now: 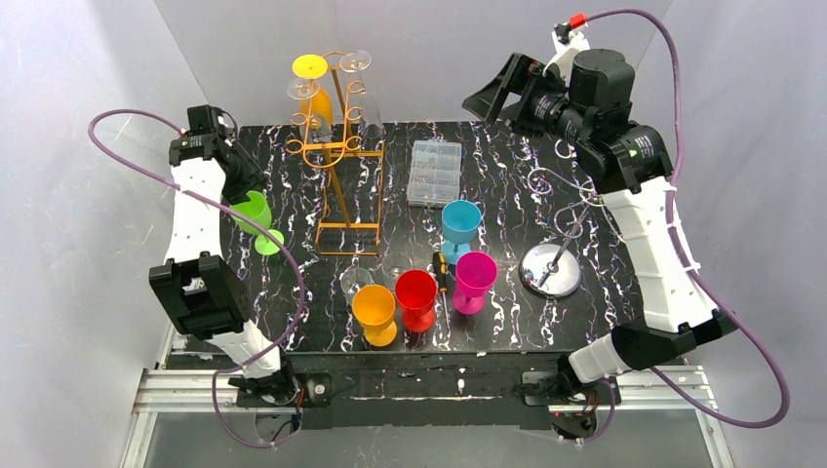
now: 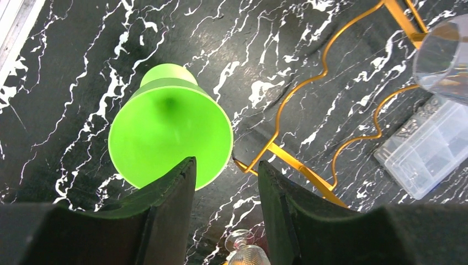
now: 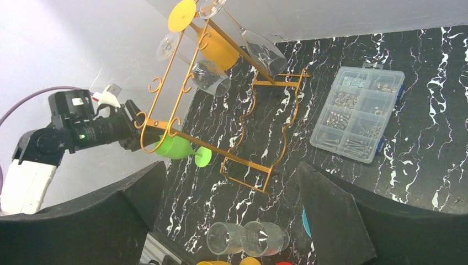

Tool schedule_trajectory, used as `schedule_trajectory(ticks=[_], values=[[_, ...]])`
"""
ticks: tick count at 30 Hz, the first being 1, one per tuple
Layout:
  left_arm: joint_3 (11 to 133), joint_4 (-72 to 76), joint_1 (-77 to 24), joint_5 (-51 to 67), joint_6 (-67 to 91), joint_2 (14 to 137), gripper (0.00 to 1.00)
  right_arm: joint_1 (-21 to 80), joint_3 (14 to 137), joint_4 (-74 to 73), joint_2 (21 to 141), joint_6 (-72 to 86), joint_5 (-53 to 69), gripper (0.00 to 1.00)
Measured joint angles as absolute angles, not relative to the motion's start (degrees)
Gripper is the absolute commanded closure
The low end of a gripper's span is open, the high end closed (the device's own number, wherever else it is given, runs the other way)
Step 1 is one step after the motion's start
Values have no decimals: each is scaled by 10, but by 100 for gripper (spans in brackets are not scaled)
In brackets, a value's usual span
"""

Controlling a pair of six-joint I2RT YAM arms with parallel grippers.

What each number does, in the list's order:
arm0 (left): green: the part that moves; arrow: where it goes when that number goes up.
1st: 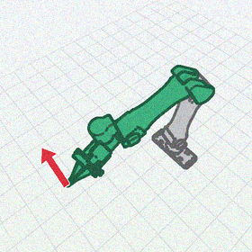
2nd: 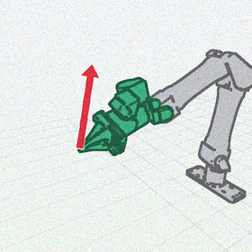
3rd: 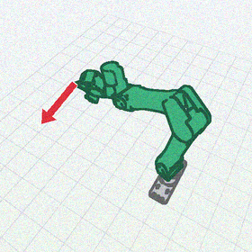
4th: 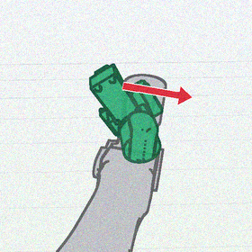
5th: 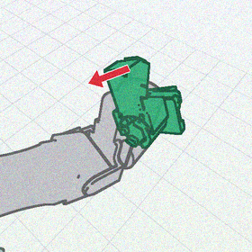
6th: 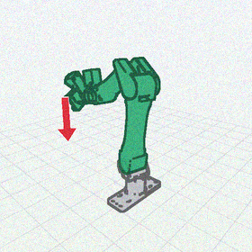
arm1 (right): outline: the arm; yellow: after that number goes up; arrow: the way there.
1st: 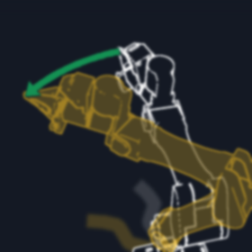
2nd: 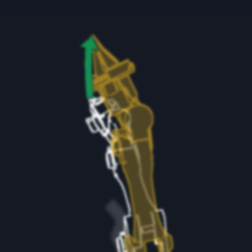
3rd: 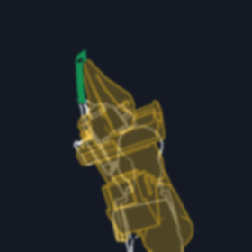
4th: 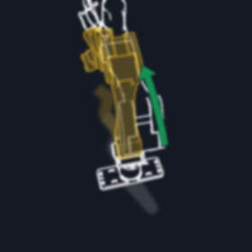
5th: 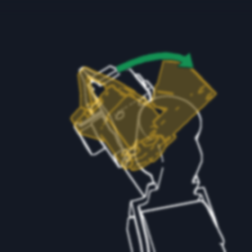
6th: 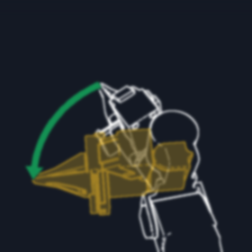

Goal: Take the wine glass off the wine glass rack
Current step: Place the wine glass at the center of the board, then move the wine rack to the center of the board.

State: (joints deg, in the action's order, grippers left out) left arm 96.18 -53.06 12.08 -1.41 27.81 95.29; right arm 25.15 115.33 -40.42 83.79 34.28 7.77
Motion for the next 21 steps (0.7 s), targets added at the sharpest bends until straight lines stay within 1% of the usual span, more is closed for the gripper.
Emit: schedule_trajectory(ticks=[5,11,17,21], values=[[989,-539,121,-6,276,953,51,251,1153,-405,845,343,79,2],[1030,-553,121,17,275,951,49,251,1153,-407,846,342,78,1],[1068,-563,121,46,277,933,51,258,1153,-420,849,341,78,2],[1076,-569,120,78,287,903,53,292,1154,-423,859,340,66,2]])
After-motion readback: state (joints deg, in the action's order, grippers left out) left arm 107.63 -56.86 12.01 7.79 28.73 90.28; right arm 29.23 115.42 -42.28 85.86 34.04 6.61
